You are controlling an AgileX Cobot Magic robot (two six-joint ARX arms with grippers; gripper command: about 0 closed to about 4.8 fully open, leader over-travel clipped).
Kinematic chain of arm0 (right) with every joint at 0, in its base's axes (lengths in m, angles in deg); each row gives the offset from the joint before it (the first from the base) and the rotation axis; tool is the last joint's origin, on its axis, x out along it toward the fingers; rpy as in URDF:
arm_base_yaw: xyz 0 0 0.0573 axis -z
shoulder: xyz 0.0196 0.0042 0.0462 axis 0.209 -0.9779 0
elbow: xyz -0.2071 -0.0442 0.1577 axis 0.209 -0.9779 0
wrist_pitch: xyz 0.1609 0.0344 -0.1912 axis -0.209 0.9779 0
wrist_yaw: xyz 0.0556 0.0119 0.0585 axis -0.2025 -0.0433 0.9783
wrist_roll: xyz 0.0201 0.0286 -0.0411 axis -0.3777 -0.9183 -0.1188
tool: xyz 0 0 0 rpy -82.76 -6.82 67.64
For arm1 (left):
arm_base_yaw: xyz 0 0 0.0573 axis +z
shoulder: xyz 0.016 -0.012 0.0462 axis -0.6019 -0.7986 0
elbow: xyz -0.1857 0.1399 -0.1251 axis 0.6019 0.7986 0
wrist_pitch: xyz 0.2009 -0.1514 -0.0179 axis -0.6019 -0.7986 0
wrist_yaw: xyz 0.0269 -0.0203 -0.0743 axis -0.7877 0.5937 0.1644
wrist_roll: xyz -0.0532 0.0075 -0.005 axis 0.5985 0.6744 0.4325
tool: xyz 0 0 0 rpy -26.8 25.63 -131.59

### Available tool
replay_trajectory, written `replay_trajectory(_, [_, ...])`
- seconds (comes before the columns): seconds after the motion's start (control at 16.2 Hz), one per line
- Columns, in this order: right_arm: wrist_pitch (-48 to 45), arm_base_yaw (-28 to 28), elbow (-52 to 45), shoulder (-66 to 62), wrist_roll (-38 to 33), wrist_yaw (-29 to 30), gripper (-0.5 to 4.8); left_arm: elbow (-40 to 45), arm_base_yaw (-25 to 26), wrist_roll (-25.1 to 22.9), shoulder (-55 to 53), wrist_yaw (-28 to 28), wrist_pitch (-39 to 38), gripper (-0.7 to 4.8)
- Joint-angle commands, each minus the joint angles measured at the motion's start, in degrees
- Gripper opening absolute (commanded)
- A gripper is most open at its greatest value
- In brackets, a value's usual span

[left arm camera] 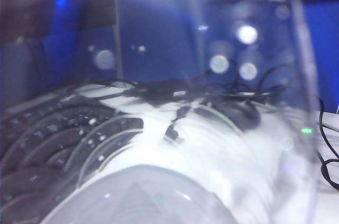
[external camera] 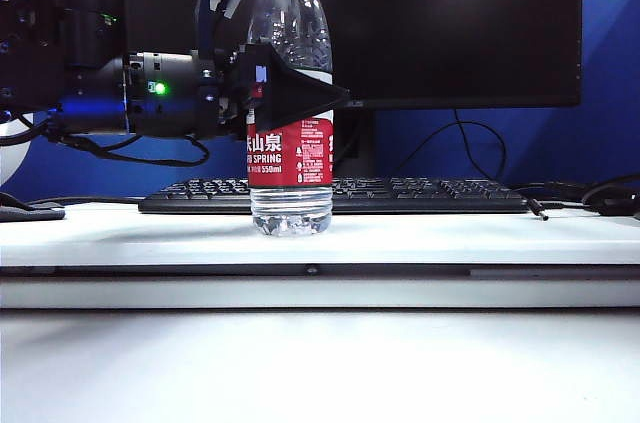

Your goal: Unscrew the cap from the plastic bottle on the table.

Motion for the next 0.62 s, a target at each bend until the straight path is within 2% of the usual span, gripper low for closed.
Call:
replay_trajectory(0.06, [-2.16,-8.17,0.15,1.70,6.25,-20.44,3.17,-0.09,0.07,0.20,-0.04,-0.22,-0.81,2.68])
replay_trajectory(0.12, [-4.11,-10.82,0.15,1.18,8.85,-25.05,3.16,-0.09,0.00,0.20,-0.04,-0.11,-0.81,2.68])
replay_trajectory(0.25, [-7.17,-12.83,0.17,-0.66,9.60,-25.62,3.17,-0.09,-0.39,0.20,-0.04,0.02,-0.74,2.68])
replay_trajectory(0.43, [-9.88,-13.18,0.20,-2.69,9.57,-31.30,3.16,-0.07,-1.75,0.17,-0.04,-0.09,-0.87,2.68])
replay_trajectory(0.62, [-10.75,-12.26,0.20,-2.93,9.53,-32.35,3.14,-0.07,-2.47,0.13,-0.04,-0.24,-0.85,2.68])
